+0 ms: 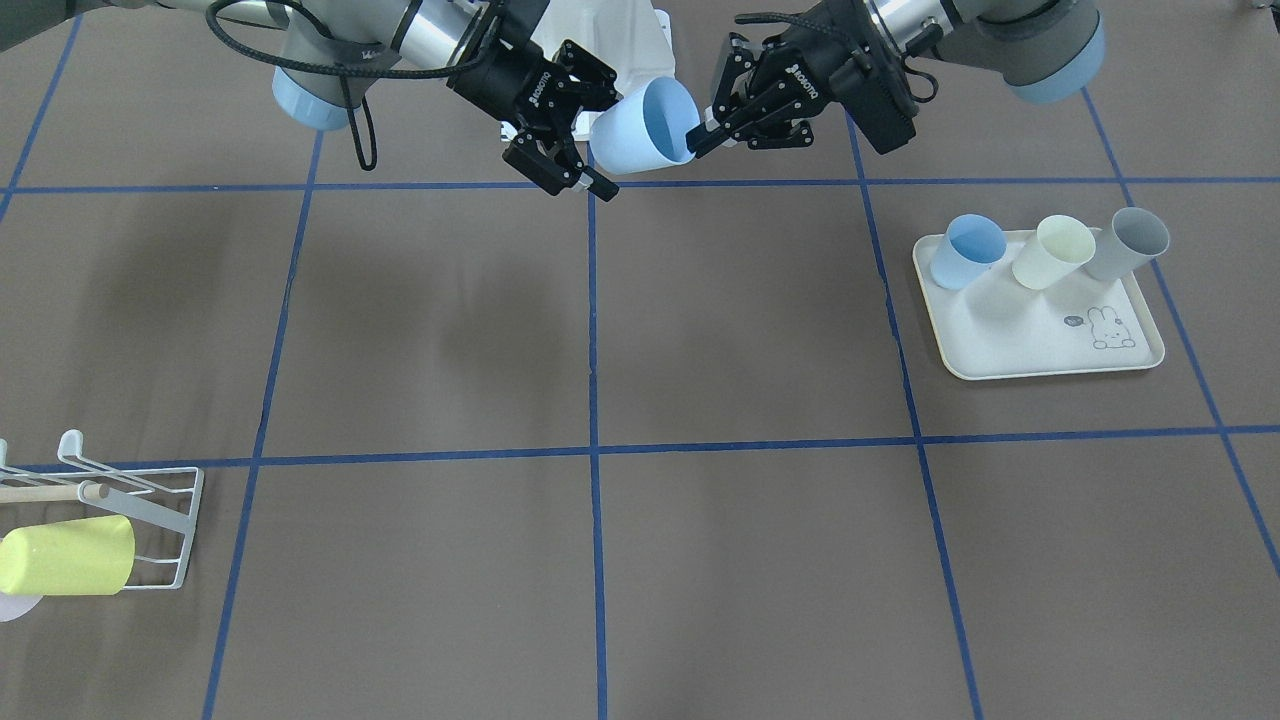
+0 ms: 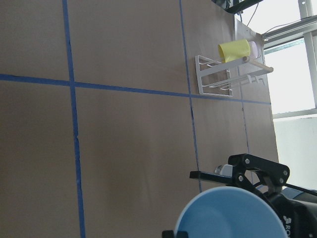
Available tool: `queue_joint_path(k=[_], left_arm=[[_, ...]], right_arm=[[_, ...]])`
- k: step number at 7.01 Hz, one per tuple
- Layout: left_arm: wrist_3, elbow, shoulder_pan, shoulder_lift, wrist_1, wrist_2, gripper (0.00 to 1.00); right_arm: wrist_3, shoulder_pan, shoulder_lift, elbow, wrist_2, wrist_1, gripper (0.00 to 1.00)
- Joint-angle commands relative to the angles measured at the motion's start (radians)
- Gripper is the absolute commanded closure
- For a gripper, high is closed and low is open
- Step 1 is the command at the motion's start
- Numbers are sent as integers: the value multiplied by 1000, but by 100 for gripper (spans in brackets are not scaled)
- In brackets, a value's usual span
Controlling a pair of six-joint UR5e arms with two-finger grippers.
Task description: Transfer IKEA cup to right arm and place on rack
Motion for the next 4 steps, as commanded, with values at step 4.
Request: queue_joint_path(k=[4], left_arm=[[0, 0, 15, 5, 0, 20, 100]], right_arm=[[0, -1, 0, 8, 0, -2, 15]])
